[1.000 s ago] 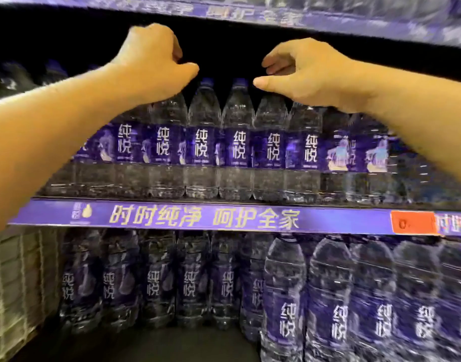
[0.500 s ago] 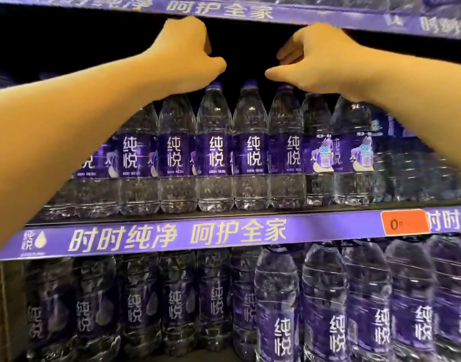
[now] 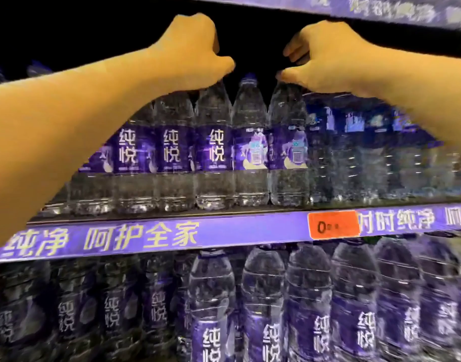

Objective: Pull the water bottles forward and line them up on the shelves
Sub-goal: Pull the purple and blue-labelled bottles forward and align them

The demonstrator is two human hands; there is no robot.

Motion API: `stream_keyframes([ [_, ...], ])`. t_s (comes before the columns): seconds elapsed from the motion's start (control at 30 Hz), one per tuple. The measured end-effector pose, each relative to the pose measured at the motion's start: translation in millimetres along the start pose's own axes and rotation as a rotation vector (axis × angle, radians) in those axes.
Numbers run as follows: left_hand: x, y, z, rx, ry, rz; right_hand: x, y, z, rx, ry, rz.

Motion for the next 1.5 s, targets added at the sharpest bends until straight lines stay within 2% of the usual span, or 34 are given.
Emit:
stream_keyframes([
  [0.13, 17, -14, 31, -0.043, 0.052, -0.075, 1, 3, 20, 0.055, 0.004, -0.002],
  [0.27, 26, -36, 41, -0.098, 0.123, -0.226, 5, -5, 25, 0.143, -0.004, -0.056],
  [0.53, 23, -40, 43, -0.183, 0.216, -0.289, 14, -13, 29, 0.396, -0.031, -0.134],
  [0.97, 21, -34, 35, -0.219, 0.268, -0.116, 22, -20, 29, 0.472, -0.091, -0.13],
  [1.27, 22, -39, 37, -0.268, 0.178, -0.326, 21, -20, 29, 0.535, -0.132, -0.154],
  [1.5, 23, -39, 32, -0.321, 0.261, -0.226, 19, -19, 32, 0.589, -0.18, -0.218],
])
Point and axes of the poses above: each hand's wrist, its own x-axis towards the middle knuckle, its own y-axis out of the back of the hand, z = x × y, the point moved 8 cm from there along x, towards the middle knuckle, and after that the axes turned 15 degrees about x, right-handed, at the moved point
